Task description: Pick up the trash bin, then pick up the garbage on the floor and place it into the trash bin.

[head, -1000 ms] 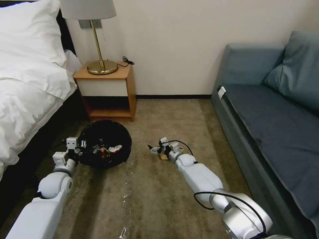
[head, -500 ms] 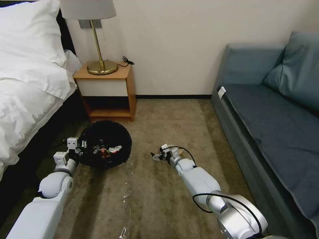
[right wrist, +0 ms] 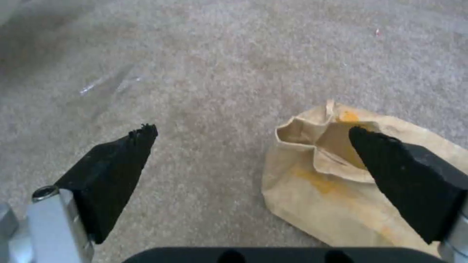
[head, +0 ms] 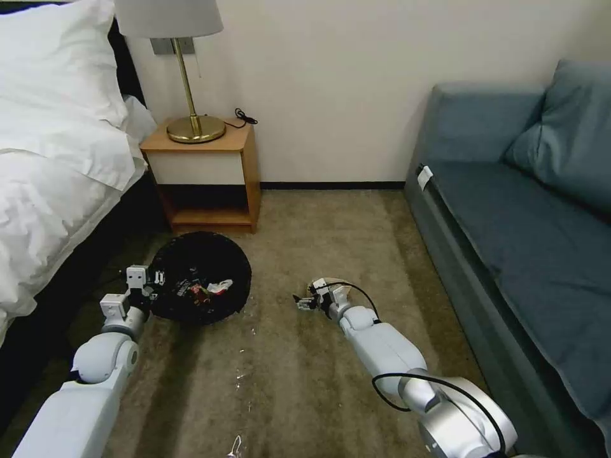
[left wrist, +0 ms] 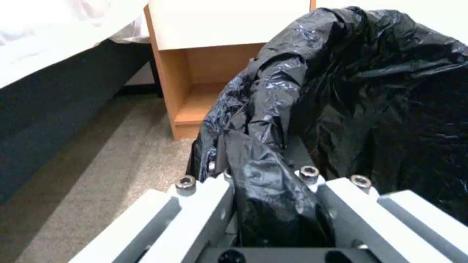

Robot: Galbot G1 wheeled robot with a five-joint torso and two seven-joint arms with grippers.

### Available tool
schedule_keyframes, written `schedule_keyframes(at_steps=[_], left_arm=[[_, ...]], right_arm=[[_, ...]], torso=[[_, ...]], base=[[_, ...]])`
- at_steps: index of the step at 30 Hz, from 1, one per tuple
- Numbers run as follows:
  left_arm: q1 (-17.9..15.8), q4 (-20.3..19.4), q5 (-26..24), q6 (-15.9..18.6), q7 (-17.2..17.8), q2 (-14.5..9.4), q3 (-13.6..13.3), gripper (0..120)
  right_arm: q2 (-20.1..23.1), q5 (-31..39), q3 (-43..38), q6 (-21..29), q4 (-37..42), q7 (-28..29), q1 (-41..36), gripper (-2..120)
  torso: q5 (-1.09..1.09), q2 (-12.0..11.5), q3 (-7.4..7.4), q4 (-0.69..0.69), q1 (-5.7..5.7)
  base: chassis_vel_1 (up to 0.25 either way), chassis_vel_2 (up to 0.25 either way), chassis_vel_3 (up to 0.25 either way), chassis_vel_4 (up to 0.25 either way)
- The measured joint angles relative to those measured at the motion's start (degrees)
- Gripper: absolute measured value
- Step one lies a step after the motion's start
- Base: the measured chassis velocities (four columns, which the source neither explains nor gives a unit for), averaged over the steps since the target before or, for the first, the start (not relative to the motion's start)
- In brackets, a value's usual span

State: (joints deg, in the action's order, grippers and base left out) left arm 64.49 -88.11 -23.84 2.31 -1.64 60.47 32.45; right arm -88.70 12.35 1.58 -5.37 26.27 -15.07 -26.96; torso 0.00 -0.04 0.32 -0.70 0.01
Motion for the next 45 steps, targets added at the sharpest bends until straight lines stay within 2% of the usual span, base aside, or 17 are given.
schedule_keyframes(at_steps=[20,32,40,45], left_arm=[[-0.4,0.55,0.22,-0.36,-0.15,0.47,-0.48,4],[-0.4,0.64,0.46,-0.48,-0.19,0.87,-0.54,4],[-0.4,0.71,0.6,-0.53,-0.18,1.31,-0.6,4],[-0.28,0.96,0.68,-0.77,-0.31,1.58,-0.43,4]], right_arm=[[0.98,0.01,-0.45,-0.08,0.22,-0.26,-0.75,100],[1.25,0.02,-0.68,-0.38,0.28,-0.33,-1.24,100],[2.73,-1.32,-0.1,-0.74,1.28,-0.9,-2.36,100],[5.11,-2.26,1.55,0.37,3.01,-1.93,-3.19,100]], torso=[[0.0,0.0,0.0,0.0,0.0],[0.0,0.0,0.0,0.0,0.0],[0.01,0.0,0.0,0.0,0.0],[0.0,0.0,0.0,0.0,0.0]], base=[[0.0,0.0,0.0,0.0],[-0.091,0.092,0.091,-0.095],[-0.032,0.047,0.034,-0.036],[0.0,0.0,0.0,0.0]])
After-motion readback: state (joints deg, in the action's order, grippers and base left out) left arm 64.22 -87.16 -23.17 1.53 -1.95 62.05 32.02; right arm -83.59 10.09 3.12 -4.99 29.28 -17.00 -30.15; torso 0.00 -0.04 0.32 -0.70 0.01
